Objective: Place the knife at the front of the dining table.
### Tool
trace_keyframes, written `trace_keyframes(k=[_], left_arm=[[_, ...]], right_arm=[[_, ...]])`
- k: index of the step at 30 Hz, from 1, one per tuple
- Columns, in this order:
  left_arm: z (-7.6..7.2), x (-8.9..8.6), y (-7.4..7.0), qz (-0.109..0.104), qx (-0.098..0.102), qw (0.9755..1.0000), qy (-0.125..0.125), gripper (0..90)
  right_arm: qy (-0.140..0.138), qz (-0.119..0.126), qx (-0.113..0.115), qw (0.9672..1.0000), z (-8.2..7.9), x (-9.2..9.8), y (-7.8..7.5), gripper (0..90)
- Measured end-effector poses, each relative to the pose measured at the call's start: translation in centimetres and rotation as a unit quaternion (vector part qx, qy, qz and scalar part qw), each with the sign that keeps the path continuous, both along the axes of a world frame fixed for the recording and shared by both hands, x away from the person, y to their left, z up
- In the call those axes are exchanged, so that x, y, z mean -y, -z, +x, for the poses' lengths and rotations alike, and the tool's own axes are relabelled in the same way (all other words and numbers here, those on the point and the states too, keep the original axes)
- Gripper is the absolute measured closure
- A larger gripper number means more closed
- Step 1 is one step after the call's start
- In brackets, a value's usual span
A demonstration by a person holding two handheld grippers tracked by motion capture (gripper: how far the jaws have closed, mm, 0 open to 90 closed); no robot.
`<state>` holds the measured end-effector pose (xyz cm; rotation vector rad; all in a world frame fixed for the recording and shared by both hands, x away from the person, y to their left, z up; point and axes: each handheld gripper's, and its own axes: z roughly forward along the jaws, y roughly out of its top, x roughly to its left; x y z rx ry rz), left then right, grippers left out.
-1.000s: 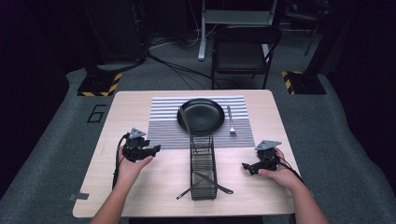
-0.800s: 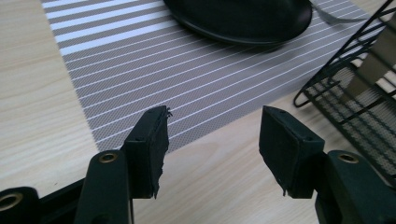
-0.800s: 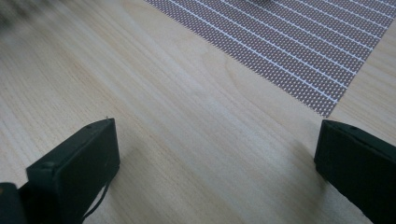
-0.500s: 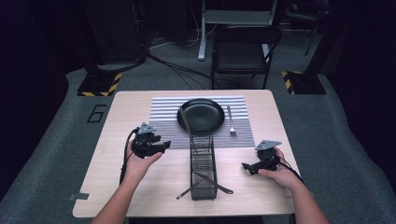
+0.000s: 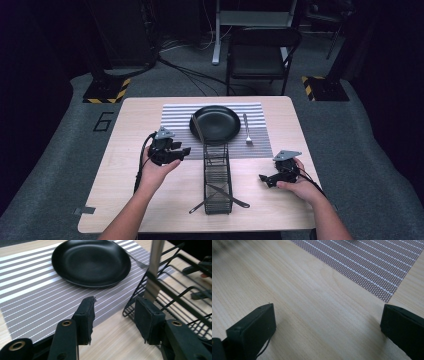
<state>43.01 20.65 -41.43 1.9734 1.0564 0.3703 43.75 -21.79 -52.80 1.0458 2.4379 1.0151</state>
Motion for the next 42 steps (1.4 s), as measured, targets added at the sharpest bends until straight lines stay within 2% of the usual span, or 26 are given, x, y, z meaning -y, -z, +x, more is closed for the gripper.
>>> trace_keyframes(k=[9,12,15,21,23,25,32,34,42], left_arm=[[0.2,1.3,-1.5,-0.005,0.017,0.9997,0.014,53.2],[0.3,1.7,-1.9,-0.005,0.017,0.9996,0.020,53.7],[0.6,2.3,-2.2,-0.014,0.017,0.9994,0.028,54.3],[1.0,3.3,-2.5,-0.024,0.021,0.9991,0.030,57.6],[1.2,3.6,-2.6,-0.032,0.021,0.9987,0.032,63.1],[1.4,4.0,-2.7,-0.041,0.021,0.9984,0.034,64.6],[1.7,4.5,-2.6,-0.039,0.028,0.9985,0.028,69.6],[1.8,4.5,-2.5,-0.036,0.029,0.9986,0.024,76.5],[1.7,4.8,-2.5,-0.044,0.036,0.9979,0.032,77.8]], right_arm=[[0.000,0.000,0.000,1.0000,0.0,0.0,0.0,0.0],[0.000,0.000,0.000,1.0000,0.0,0.0,0.0,0.0],[-0.001,0.000,0.000,1.0000,0.0,0.0,0.0,0.0],[-0.001,0.000,0.000,1.0000,0.0,0.0,0.0,0.0],[-0.001,0.000,0.000,1.0000,0.0,0.0,0.0,0.0],[0.000,0.000,0.000,1.0000,0.0,0.0,0.0,0.0],[-0.001,0.001,0.000,1.0000,0.0,0.0,0.0,0.0],[-0.001,0.000,0.000,1.0000,0.0,0.0,0.0,0.0],[-0.001,0.001,-0.001,1.0000,0.0,0.0,0.0,0.0]])
